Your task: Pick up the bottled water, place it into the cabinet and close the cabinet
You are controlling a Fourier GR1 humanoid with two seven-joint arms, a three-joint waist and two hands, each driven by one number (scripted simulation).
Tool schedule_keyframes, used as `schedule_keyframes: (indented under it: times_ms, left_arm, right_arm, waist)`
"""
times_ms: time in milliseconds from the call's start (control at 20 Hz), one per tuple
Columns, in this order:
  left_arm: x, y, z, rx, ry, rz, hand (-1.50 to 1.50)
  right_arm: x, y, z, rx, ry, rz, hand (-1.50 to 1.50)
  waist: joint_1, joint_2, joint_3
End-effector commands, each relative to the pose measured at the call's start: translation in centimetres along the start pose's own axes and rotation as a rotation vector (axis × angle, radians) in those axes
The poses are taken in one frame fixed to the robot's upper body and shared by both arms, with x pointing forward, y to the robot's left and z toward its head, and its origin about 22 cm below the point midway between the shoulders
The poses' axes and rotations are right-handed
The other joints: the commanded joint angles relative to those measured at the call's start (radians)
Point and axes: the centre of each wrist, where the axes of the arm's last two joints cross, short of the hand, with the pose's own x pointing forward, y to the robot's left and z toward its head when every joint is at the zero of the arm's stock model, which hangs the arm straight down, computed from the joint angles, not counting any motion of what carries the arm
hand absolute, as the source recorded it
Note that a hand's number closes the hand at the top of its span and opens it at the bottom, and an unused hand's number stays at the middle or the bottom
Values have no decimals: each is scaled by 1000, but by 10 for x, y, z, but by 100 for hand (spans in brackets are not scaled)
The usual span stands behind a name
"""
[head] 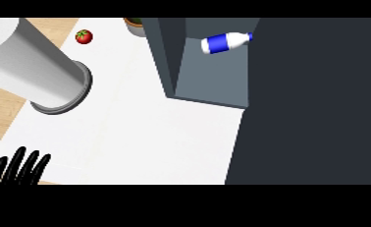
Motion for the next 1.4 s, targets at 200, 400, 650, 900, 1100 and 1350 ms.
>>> schedule_keyframes:
  times_ms: [200, 400, 650, 900, 1100, 1350]
  left_arm:
    - [12, 13, -5, -34, -14, -11, -150]
    - [17, 17, -6, -42, -15, -22, -150]
    - [19, 17, -10, -51, -28, -12, -150]
    - [27, 21, -15, -72, -27, -18, -150]
    - [29, 24, -17, -83, -35, -25, -150]
    - [31, 24, -21, -65, -40, -19, -150]
  right_arm:
    - [-5, 6, -25, 100, 76, -11, 150]
    - [-12, 2, -30, 69, 82, -20, 150]
    - [-20, -2, -32, 1, 76, -58, 150]
    - [-28, -3, -32, -41, 72, -157, 150]
    - [-44, -5, -38, -51, 83, -253, 150]
    - [-61, -25, -58, -86, 110, -306, 150]
  waist:
    - [24, 13, -5]
    - [39, 18, -5]
    - [43, 30, -4]
    - [60, 44, 1]
    - [73, 48, 2]
    - [53, 37, 6]
